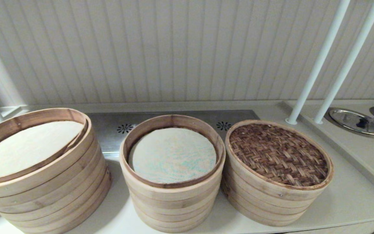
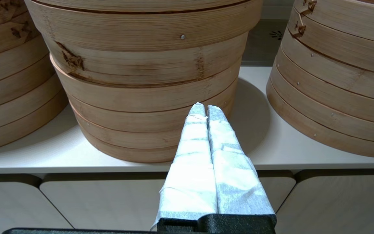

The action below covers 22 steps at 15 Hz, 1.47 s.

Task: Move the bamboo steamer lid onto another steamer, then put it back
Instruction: Pick up the steamer

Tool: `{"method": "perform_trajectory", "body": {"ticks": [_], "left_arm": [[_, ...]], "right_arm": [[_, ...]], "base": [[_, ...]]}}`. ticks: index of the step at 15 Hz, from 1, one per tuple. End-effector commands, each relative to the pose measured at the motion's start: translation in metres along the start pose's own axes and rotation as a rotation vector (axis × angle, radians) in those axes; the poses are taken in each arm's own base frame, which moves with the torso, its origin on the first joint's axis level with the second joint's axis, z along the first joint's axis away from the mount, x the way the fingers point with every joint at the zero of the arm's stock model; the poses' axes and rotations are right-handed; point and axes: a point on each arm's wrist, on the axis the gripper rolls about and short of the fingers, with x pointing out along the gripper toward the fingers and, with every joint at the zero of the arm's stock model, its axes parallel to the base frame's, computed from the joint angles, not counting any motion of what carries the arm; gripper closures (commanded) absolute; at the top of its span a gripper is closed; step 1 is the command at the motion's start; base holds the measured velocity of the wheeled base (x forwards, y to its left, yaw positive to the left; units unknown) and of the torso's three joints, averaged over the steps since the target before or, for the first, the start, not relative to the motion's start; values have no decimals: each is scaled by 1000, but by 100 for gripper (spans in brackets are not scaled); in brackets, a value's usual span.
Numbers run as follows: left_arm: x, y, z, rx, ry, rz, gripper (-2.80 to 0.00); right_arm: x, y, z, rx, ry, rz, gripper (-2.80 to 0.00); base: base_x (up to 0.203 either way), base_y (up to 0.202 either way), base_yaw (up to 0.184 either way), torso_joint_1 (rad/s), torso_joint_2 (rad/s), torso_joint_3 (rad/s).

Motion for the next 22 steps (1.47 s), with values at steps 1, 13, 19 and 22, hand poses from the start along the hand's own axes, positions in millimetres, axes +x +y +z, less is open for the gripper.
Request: {"method": "perform_trajectory", "body": {"ticks": [1,13,19,22], "left_arm": [[0,0,0,0,1,1,0],[0,0,0,0,0,0,0],[0,0,0,-1,0,1,0],[0,0,0,0,0,1,0]], "right_arm": [[-28,-12,-19,31,-65,-39,0],[-46,-11,-130,66,-20,-152,0],[-39,-2,-167,82,-248,67,0],[-36,1,-168,68,-336,127,0]], "base": [[0,0,0,0,0,0],[0,0,0,0,0,0],[0,0,0,0,0,0],[0,0,0,0,0,0]]}}
